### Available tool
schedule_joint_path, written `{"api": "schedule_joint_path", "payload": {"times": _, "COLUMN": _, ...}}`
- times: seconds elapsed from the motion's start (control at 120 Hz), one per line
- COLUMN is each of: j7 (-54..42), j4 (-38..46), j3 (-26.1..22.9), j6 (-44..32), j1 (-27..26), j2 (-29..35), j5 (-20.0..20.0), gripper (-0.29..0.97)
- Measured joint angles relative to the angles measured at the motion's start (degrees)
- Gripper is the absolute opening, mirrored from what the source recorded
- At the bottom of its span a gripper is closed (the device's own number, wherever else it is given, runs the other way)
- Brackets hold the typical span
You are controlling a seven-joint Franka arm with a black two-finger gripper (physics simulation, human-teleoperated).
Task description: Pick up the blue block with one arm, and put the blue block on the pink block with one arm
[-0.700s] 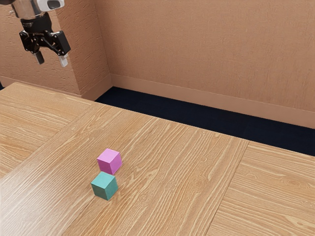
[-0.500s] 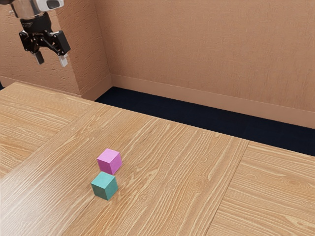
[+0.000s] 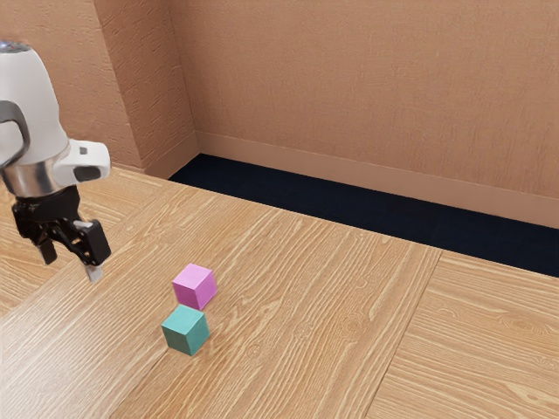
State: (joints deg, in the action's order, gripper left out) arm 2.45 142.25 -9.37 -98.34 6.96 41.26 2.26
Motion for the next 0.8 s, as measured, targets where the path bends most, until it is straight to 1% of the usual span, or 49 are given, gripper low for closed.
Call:
{"api": "schedule_joint_path", "payload": {"times": 0.033, "j7": 0.85, "j4": 1.47, "j3": -1.24, "j6": -3.33, "j1": -0.01, "j2": -2.68, "j5": 0.05, "gripper": 0.68}}
{"api": "schedule_joint_path", "payload": {"times": 0.108, "j7": 2.45, "j4": 2.76, "j3": -2.44, "j6": -10.92, "j1": -0.02, "j2": -11.19, "j5": 0.59, "gripper": 0.68}}
{"api": "schedule_joint_path", "payload": {"times": 0.242, "j7": 3.82, "j4": 2.81, "j3": -4.34, "j6": -23.32, "j1": -0.09, "j2": -22.04, "j5": 4.07, "gripper": 0.68}}
{"api": "schedule_joint_path", "payload": {"times": 0.35, "j7": 4.19, "j4": 2.44, "j3": -6.17, "j6": -31.69, "j1": 0.08, "j2": -27.14, "j5": 7.23, "gripper": 0.68}}
{"api": "schedule_joint_path", "payload": {"times": 0.425, "j7": 3.41, "j4": 2.05, "j3": -4.94, "j6": -36.55, "j1": 0.34, "j2": -30.14, "j5": 7.90, "gripper": 0.68}}
{"api": "schedule_joint_path", "payload": {"times": 0.483, "j7": 2.26, "j4": 1.79, "j3": -3.78, "j6": -39.27, "j1": 0.61, "j2": -31.38, "j5": 7.76, "gripper": 0.68}}
{"api": "schedule_joint_path", "payload": {"times": 0.575, "j7": 0.25, "j4": 1.63, "j3": -2.32, "j6": -41.92, "j1": 0.62, "j2": -32.81, "j5": 5.70, "gripper": 0.68}}
{"api": "schedule_joint_path", "payload": {"times": 0.692, "j7": -2.42, "j4": 1.05, "j3": -1.63, "j6": -42.85, "j1": 1.08, "j2": -34.72, "j5": 4.19, "gripper": 0.68}}
{"api": "schedule_joint_path", "payload": {"times": 0.8, "j7": -4.46, "j4": 0.45, "j3": -1.54, "j6": -43.38, "j1": 1.33, "j2": -37.51, "j5": 4.21, "gripper": 0.68}}
